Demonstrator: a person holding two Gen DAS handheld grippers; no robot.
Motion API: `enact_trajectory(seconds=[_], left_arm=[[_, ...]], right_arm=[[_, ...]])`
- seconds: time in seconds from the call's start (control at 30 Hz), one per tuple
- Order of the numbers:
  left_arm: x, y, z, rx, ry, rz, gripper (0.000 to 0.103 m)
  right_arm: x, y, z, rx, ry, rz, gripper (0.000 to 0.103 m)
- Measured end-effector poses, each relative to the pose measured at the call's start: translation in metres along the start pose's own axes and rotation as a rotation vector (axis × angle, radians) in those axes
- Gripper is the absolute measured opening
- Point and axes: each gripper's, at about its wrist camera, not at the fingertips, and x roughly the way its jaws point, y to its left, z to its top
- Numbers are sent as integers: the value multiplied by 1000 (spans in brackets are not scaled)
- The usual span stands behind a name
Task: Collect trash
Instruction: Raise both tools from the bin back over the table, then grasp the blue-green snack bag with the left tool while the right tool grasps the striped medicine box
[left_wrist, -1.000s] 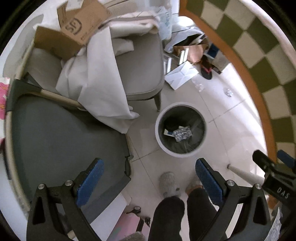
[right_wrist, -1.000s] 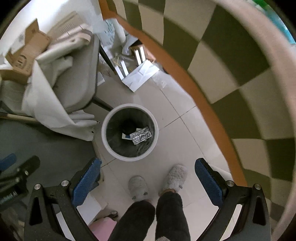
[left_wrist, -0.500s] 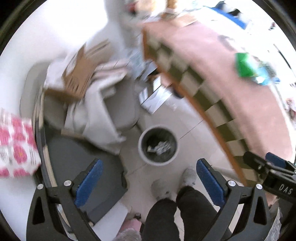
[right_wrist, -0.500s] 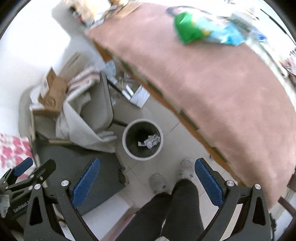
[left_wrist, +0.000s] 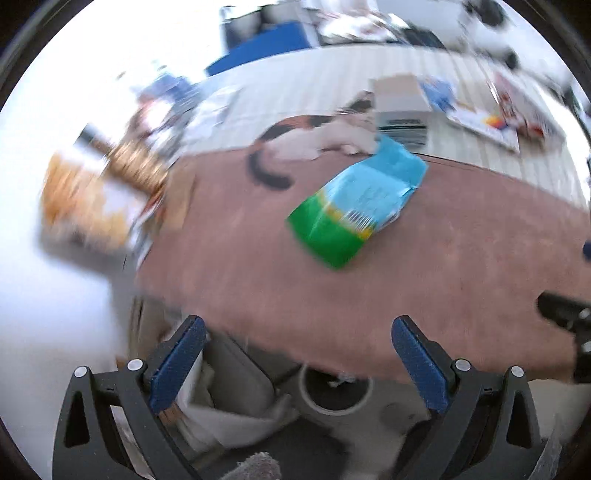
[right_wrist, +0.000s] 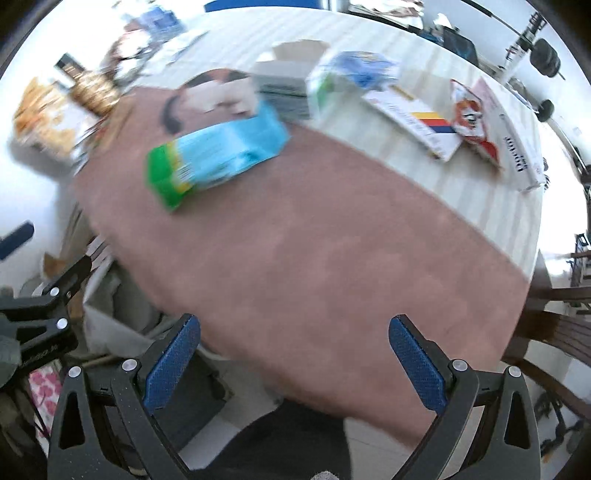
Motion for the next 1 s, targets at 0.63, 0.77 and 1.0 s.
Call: enact_trajectory(seconds=[0.63, 0.77, 1.0], left_arm=[[157, -68, 123, 447, 302, -117, 103], [171, -73, 124, 466, 328, -139, 102], [173, -55, 123, 249, 361, -231, 94]], right_arm=[[99, -90, 132, 168, 142, -38, 103], [104, -93, 146, 169, 144, -42, 103], [105, -96, 186, 114, 110, -104, 103]])
